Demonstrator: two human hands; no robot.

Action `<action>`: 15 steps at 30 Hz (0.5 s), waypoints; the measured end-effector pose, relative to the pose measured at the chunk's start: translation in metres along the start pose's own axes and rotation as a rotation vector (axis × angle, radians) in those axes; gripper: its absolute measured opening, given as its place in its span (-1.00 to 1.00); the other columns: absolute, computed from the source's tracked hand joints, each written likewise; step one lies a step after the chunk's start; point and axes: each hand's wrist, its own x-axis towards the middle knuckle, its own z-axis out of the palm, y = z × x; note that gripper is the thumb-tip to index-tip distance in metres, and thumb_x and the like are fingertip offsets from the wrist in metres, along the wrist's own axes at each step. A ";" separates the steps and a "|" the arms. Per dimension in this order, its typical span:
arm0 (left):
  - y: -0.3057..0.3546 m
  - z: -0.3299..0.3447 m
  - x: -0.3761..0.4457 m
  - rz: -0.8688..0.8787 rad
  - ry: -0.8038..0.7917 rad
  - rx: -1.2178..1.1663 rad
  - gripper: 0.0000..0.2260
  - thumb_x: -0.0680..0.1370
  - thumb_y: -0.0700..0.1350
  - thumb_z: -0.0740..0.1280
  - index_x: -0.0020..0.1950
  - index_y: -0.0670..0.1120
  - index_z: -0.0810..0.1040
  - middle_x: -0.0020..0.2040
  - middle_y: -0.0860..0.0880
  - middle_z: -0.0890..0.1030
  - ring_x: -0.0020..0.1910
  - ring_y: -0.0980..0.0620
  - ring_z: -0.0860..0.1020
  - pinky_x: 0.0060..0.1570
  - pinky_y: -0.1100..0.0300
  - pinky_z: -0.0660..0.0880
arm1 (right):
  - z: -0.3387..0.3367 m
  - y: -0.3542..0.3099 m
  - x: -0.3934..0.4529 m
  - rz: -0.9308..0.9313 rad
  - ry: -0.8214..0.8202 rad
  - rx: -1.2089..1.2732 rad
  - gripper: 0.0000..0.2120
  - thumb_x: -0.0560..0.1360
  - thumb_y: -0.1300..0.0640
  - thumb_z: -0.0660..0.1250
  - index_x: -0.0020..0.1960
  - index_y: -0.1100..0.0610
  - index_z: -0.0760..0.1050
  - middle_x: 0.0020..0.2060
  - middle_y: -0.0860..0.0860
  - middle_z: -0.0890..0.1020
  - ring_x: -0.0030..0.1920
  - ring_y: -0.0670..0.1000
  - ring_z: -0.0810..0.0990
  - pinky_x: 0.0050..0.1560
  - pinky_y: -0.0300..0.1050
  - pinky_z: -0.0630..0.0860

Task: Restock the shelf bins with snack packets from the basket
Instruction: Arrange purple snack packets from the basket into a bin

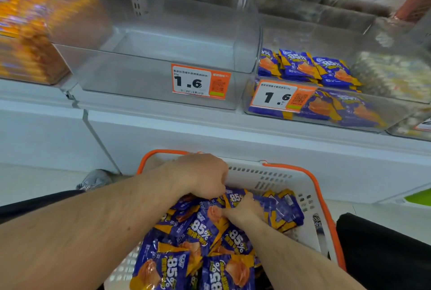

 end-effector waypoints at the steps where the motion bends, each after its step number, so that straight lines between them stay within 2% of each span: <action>1: -0.001 0.002 0.002 -0.006 -0.004 -0.023 -0.82 0.49 -0.13 0.22 -0.33 -0.06 0.38 -0.34 -0.05 0.40 -0.39 -0.01 0.34 -0.36 0.10 0.28 | -0.005 0.002 -0.005 -0.039 -0.003 -0.012 -0.24 0.18 -0.41 0.42 0.15 0.09 0.40 0.01 0.06 0.57 0.00 0.09 0.59 -0.15 -0.06 0.49; 2: -0.001 0.002 0.003 -0.019 -0.015 -0.051 -0.83 0.48 -0.14 0.22 -0.33 -0.07 0.40 -0.34 -0.06 0.41 -0.38 -0.02 0.36 -0.35 0.10 0.30 | -0.012 0.004 -0.012 -0.091 0.005 -0.059 -0.52 0.33 -0.29 0.40 -0.06 0.09 0.42 -0.18 0.03 0.55 -0.19 0.05 0.57 -0.27 -0.09 0.45; 3: -0.002 0.004 0.005 -0.031 -0.024 -0.075 -0.85 0.48 -0.13 0.22 -0.30 -0.08 0.44 -0.32 -0.07 0.43 -0.36 -0.02 0.39 -0.34 0.10 0.32 | -0.018 0.005 -0.019 -0.146 0.024 -0.137 -0.69 0.45 -0.14 0.35 -0.20 0.09 0.37 -0.27 0.02 0.52 -0.28 0.04 0.52 -0.32 -0.09 0.45; 4: -0.002 0.005 0.006 -0.051 -0.035 -0.125 -0.87 0.48 -0.12 0.23 -0.26 -0.08 0.50 -0.29 -0.07 0.46 -0.33 -0.02 0.42 -0.31 0.10 0.35 | -0.027 0.004 -0.027 -0.203 0.061 -0.230 -0.74 0.52 -0.04 0.29 -0.24 0.09 0.36 -0.27 0.03 0.52 -0.27 0.07 0.53 -0.29 -0.06 0.49; 6: 0.002 0.012 0.008 -0.098 -0.064 -0.349 -0.89 0.51 -0.11 0.24 -0.14 -0.07 0.55 -0.20 -0.09 0.51 -0.24 -0.01 0.47 -0.22 0.11 0.39 | -0.045 0.000 -0.042 -0.310 0.159 -0.371 -0.82 0.57 0.05 0.22 -0.15 0.11 0.46 -0.14 0.06 0.60 -0.12 0.12 0.60 -0.15 -0.03 0.54; 7: 0.004 0.016 0.009 -0.141 -0.088 -0.527 -0.88 0.54 -0.09 0.25 -0.05 -0.06 0.56 -0.11 -0.10 0.56 -0.18 0.00 0.51 -0.17 0.12 0.42 | -0.054 -0.003 -0.048 -0.345 0.201 -0.389 -0.84 0.57 0.07 0.20 -0.10 0.11 0.49 -0.11 0.06 0.60 -0.10 0.12 0.60 -0.12 -0.05 0.53; 8: 0.008 0.021 0.006 -0.210 -0.130 -0.712 -0.84 0.58 -0.06 0.25 0.10 -0.05 0.55 0.03 -0.09 0.58 -0.09 0.01 0.54 -0.12 0.12 0.47 | -0.064 -0.006 -0.056 -0.378 0.239 -0.388 -0.85 0.55 0.08 0.19 -0.13 0.09 0.47 -0.16 0.04 0.57 -0.17 0.09 0.57 -0.17 -0.08 0.50; 10: 0.014 0.031 0.003 -0.326 -0.178 -1.025 -0.67 0.63 0.08 0.22 0.34 -0.03 0.44 0.24 -0.08 0.52 0.07 -0.02 0.55 -0.07 0.08 0.55 | -0.085 -0.013 -0.070 -0.440 0.304 -0.369 -0.75 0.52 0.09 0.19 -0.32 0.07 0.28 -0.36 -0.02 0.39 -0.40 -0.01 0.35 -0.39 -0.16 0.32; 12: 0.021 0.038 0.006 -0.396 -0.100 -1.286 -0.61 0.62 0.17 0.21 0.34 -0.02 0.42 0.26 -0.09 0.47 0.10 -0.07 0.55 -0.01 -0.07 0.61 | -0.106 -0.022 -0.089 -0.541 0.359 -0.339 -0.68 0.52 0.05 0.16 -0.37 0.06 0.18 -0.41 -0.03 0.30 -0.45 -0.04 0.24 -0.46 -0.15 0.14; 14: 0.029 0.036 0.009 -0.460 0.045 -1.554 -0.66 0.61 0.17 0.23 0.25 -0.03 0.48 0.18 -0.10 0.54 0.02 -0.10 0.60 0.04 -0.16 0.60 | -0.126 -0.028 -0.109 -0.691 0.403 -0.360 -0.71 0.52 0.01 0.11 -0.34 0.09 0.24 -0.35 0.01 0.38 -0.39 0.03 0.35 -0.45 -0.11 0.14; 15: 0.033 0.033 0.010 -0.481 0.120 -1.650 -0.69 0.61 0.15 0.25 0.20 -0.05 0.52 0.12 -0.12 0.59 -0.04 -0.10 0.63 -0.02 -0.14 0.62 | -0.132 -0.031 -0.115 -0.771 0.434 -0.387 -0.74 0.53 0.03 0.13 -0.29 0.12 0.32 -0.27 0.05 0.46 -0.31 0.11 0.45 -0.41 -0.10 0.19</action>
